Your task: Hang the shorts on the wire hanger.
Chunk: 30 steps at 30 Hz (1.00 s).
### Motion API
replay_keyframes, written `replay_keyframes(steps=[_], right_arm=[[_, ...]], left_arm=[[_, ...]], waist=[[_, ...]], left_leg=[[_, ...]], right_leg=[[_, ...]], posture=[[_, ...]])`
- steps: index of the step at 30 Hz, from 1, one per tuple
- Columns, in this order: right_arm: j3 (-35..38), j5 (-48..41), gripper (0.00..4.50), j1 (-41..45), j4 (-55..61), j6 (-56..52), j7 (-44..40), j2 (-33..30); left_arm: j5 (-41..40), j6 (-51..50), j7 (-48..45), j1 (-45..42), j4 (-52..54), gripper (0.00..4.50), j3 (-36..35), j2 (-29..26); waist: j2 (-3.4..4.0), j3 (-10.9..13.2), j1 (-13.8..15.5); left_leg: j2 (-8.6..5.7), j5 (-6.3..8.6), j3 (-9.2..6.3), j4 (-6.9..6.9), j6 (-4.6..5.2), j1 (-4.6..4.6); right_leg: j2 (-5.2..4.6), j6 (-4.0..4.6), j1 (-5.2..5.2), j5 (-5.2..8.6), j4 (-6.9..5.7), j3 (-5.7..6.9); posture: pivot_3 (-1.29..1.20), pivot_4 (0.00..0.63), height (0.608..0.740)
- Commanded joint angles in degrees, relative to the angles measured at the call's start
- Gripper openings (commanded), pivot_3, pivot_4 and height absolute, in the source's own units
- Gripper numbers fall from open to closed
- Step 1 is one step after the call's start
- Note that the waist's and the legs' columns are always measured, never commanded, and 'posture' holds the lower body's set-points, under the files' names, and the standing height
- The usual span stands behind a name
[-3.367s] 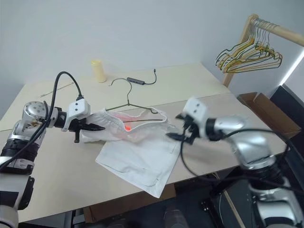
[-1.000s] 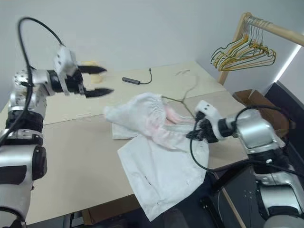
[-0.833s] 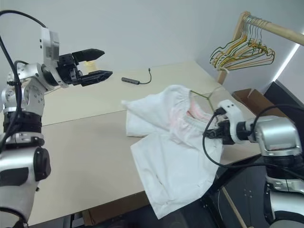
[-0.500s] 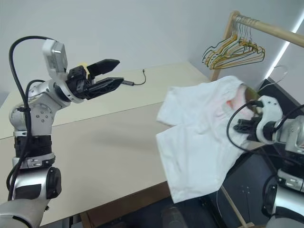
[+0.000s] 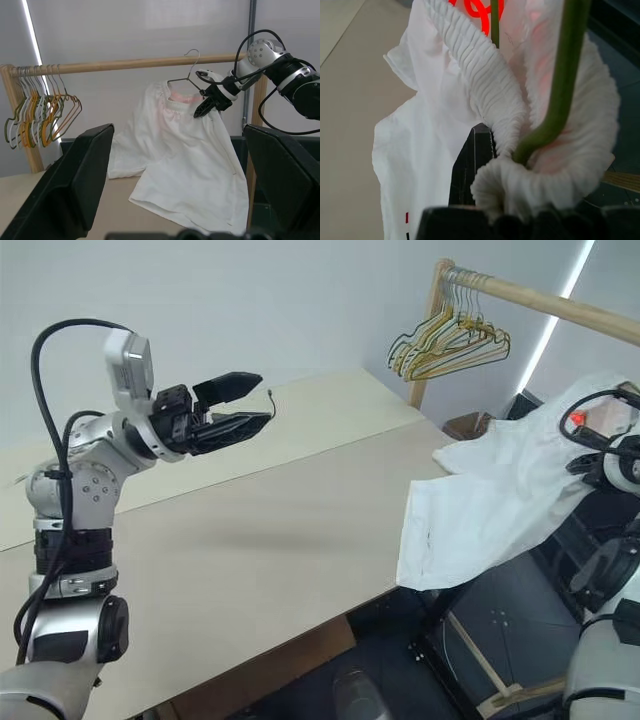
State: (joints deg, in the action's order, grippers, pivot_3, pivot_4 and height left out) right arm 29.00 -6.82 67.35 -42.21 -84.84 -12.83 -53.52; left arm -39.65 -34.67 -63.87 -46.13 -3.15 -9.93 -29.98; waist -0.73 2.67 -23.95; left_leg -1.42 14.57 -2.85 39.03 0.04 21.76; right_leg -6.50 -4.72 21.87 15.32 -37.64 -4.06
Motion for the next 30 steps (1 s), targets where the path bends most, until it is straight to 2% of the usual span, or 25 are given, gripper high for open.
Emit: replay_keyframes(steps=[1, 5, 13, 29, 30], right_arm=[[2.6, -0.2, 0.00, 4.8, -7.1, 6.7, 2.9, -3.0], [4.8, -0.7, 0.00, 6.8, -15.4, 13.1, 8.1, -5.1], [3.6, -2.2, 0.00, 2.7, -19.3, 16.2, 8.8, -4.2], [5.3, -5.0, 0.00, -2.3, -19.8, 19.2, 12.2, -4.2], [5.2, -5.0, 0.30, -2.2, -20.0, 19.8, 12.2, -4.6]], left_arm=[[-0.5, 0.8, -0.3, -0.2, 1.9, 4.46, -0.2, -1.2], [-0.7, 0.6, -0.7, 0.1, 2.3, 4.46, -0.1, -1.4], [-1.0, -0.1, -1.0, 1.3, 3.8, 4.46, 0.3, -2.3], [-2.4, -1.6, -0.8, 2.8, 6.2, 4.46, 0.8, -4.1], [-2.4, -1.7, -0.8, 2.8, 6.2, 4.49, 0.8, -4.2]], waist=[[-0.01, 0.0, -0.3], [-0.03, 0.0, -0.6], [-0.03, 0.0, -1.0], [-0.21, -0.1, -0.3], [-0.21, 0.0, -0.3]], left_leg=[[-0.01, 0.00, 0.00, -0.03, 0.00, -0.06], [-0.04, 0.09, 0.00, -0.30, 0.12, -0.69], [-0.01, 0.26, 0.05, -0.29, 0.36, -0.74], [0.02, 0.41, 0.07, -0.27, 0.45, -0.91], [0.02, 0.41, 0.06, -0.27, 0.45, -0.90]], right_leg=[[0.00, -0.01, -0.09, 0.00, 0.05, 0.01], [0.02, -0.11, -0.91, 0.04, 0.61, 0.13], [0.02, -0.33, -1.55, -0.05, 1.32, 0.18], [-0.02, -0.53, -1.72, -0.20, 1.78, 0.18], [-0.03, -0.53, -1.72, -0.20, 1.79, 0.18]], posture=[[-0.34, 0.000, 0.740], [-0.34, 0.000, 0.740], [-0.34, 0.000, 0.740], [-0.33, 0.000, 0.740], [-0.33, 0.000, 0.740]])
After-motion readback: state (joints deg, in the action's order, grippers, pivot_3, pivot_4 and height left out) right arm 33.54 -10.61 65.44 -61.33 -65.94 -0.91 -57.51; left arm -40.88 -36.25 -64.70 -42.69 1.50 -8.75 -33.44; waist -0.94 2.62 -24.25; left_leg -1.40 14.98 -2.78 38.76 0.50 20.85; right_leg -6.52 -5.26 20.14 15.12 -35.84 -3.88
